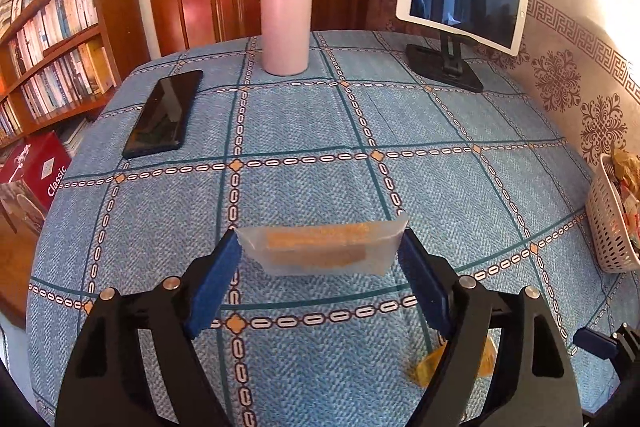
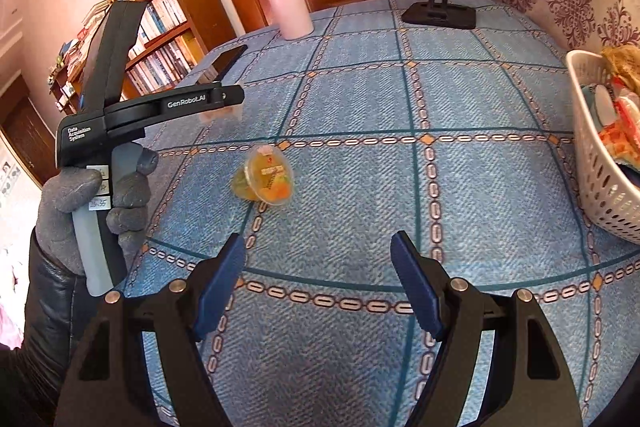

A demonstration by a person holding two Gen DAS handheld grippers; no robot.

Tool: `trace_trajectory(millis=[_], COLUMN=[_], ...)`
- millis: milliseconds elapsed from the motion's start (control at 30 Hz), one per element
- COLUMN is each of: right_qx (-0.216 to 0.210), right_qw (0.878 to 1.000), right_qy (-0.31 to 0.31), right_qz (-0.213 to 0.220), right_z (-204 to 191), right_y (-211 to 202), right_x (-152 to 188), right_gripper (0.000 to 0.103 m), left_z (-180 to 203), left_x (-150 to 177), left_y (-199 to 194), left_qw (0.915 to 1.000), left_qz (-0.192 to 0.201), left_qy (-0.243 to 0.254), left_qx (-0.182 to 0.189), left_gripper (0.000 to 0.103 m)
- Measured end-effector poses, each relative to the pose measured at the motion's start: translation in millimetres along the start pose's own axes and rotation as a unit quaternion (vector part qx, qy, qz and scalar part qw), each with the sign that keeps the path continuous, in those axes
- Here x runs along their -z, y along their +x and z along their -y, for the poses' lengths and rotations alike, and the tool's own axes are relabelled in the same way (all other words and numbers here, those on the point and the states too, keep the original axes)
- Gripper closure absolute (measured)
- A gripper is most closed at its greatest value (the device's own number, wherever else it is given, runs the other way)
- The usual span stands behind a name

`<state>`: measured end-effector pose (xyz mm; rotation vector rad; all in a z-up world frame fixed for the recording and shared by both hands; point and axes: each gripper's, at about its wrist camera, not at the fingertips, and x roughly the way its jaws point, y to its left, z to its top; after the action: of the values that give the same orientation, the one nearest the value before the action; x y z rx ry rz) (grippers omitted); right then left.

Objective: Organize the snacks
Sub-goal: 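Grasp the clear packet with the crumbly bar using the left gripper, then grasp the orange jelly cup with the right gripper while the left holds the bar packet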

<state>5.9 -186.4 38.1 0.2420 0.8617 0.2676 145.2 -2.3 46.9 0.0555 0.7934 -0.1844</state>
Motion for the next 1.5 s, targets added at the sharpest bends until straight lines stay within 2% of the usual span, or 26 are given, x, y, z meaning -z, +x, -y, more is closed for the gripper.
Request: trace_trajectory(millis=[233, 367, 567, 700, 900, 1100, 1300, 1500], right_qx=[-0.100, -0.123, -0.094, -0.058, -0.001, 0.060, 0.056, 0.040], right_qw=[0.993, 0.989, 0.993, 0.997, 0.999, 0.994, 0.995, 0.998], right_qy=[0.014, 0.029, 0.034, 0.024, -0.020, -0.082, -0.072, -0.052], right_qz=[-0.062, -0.082, -0.064, -0.048, -0.037, -0.037, -0.033, -0.009], right_z=[-30, -41, -42, -43, -46, -54, -45, -39], right_y=[31, 49, 68, 79, 92, 96, 88, 68], right_x=[-5, -9, -29, -46, -64, -65, -64, -66], right_gripper=[0.028, 0.028, 0.028, 0.029, 0.045, 0.061, 0.062, 0.062], left_z=[-33, -45, -57, -60, -60, -59, -58, -56], left_x=[2, 4, 7, 7, 7, 8, 8, 8], left_y=[4, 5, 0, -3, -4, -3, -2, 0], left_qw=[0.9987, 0.9973, 0.9952, 0.9945, 0.9945, 0.9946, 0.9947, 0.9950], left_qz=[0.001, 0.000, 0.007, 0.010, 0.011, 0.010, 0.008, 0.008], left_qy=[-0.049, -0.071, -0.091, -0.098, -0.099, -0.098, -0.098, -0.094], left_qx=[-0.015, -0.019, -0.037, -0.034, -0.034, -0.031, -0.031, -0.030], left_gripper=[0.022, 0.022, 0.022, 0.022, 0.022, 0.022, 0.022, 0.022])
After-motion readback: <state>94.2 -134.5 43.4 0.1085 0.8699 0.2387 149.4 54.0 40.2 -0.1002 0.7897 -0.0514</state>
